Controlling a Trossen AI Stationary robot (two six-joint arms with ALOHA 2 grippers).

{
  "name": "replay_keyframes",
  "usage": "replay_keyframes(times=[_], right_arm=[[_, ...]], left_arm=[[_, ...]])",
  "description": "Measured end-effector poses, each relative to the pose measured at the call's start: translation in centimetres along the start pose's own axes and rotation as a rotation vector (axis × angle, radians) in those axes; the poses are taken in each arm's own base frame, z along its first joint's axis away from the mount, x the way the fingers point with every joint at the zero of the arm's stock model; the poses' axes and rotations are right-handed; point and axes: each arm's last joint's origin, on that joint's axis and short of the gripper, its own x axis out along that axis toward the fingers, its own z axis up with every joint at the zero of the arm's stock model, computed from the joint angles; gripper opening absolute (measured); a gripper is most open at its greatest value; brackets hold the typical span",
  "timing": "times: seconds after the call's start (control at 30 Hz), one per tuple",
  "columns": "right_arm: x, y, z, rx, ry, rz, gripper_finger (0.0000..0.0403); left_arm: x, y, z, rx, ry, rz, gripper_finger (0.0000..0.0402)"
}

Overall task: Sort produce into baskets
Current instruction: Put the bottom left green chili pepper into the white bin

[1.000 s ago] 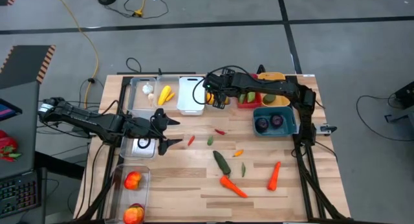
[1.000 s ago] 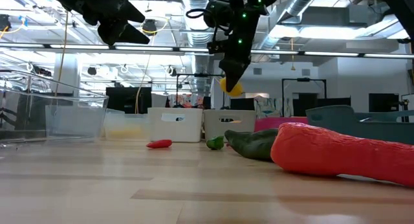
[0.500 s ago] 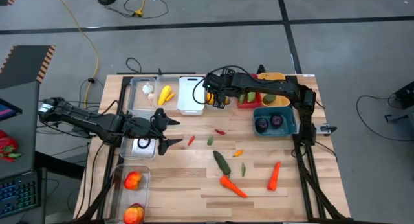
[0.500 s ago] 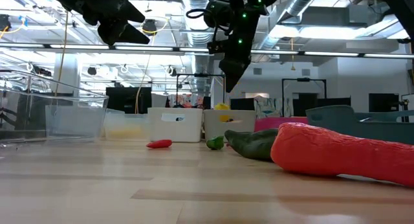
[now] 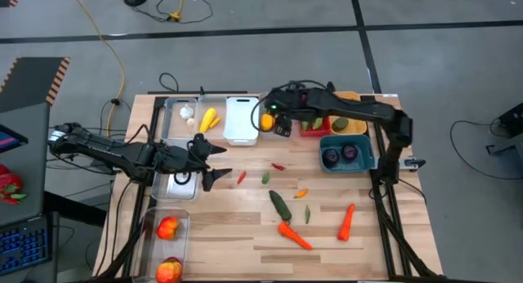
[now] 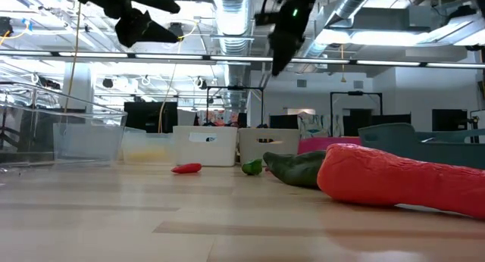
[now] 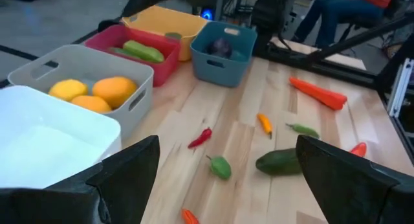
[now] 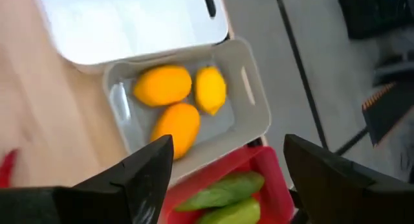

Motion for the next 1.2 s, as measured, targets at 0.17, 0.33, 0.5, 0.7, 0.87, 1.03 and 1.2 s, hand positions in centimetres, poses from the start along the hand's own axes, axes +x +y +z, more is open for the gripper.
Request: replay_keyframes(times=[0.17,0.33,0.5,0.7,0.87,1.03,1.2], right_arm=[[-5.5,-0.6,-0.7,0.050,-0.133,0.040,0.0320],[-9.5,-0.4,-2.0,0.061,-0.201,0.117,0.0320],[-12.1,0.4,-3.3,0.068,-0.205,0.166,0.0320],[-13.7,1.8,-5.5,0.068,-0.206,0.211,0.0320],[-13.8,3.0,-8.0,0.130,-0.200,0.247,0.0320],[-13.8,4.5,-10.3,0.194,-0.189,0.290,0.0320],[-13.9,6.3,-12.2,0.228,-0.155,0.331,0.0320]], left_arm=[[0.8,-0.6,0.8,0.043,0.008,0.005,0.0349],[2.8,-2.0,1.8,0.135,0.045,-0.010,0.0349],[5.6,-3.9,2.8,0.237,0.106,-0.090,0.0349],[9.7,-6.4,3.9,0.371,0.191,-0.162,0.0349],[13.5,-8.4,3.8,0.483,0.287,-0.246,0.0349],[16.8,-9.7,2.6,0.598,0.404,-0.318,0.0349],[19.3,-10.2,0.7,0.682,0.488,-0.358,0.0349]])
